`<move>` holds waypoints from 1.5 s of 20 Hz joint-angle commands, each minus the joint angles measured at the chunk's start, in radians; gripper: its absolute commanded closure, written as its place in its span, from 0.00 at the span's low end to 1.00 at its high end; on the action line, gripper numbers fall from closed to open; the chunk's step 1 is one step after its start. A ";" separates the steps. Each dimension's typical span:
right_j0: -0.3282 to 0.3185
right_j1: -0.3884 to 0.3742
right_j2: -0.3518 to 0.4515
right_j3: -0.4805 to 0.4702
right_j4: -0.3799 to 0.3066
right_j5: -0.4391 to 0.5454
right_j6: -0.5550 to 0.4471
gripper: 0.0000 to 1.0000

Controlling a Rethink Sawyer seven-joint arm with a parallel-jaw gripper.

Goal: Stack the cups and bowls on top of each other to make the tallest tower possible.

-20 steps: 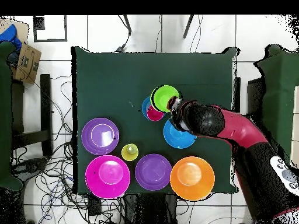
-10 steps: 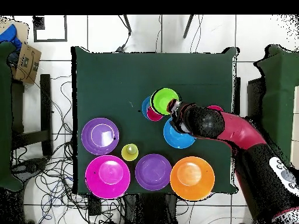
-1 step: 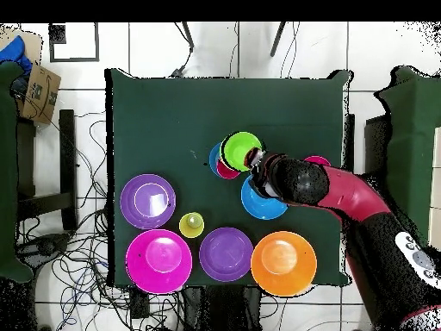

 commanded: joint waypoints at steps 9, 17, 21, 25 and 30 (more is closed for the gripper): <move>0.023 0.017 0.037 0.075 -0.065 -0.084 -0.026 1.00; 0.025 0.014 0.036 0.110 -0.071 -0.134 -0.011 1.00; 0.012 0.023 0.056 0.120 -0.071 -0.167 -0.014 1.00; 0.016 0.024 0.044 0.124 -0.087 -0.193 -0.018 1.00; -0.006 0.047 0.070 0.135 -0.088 -0.228 -0.030 1.00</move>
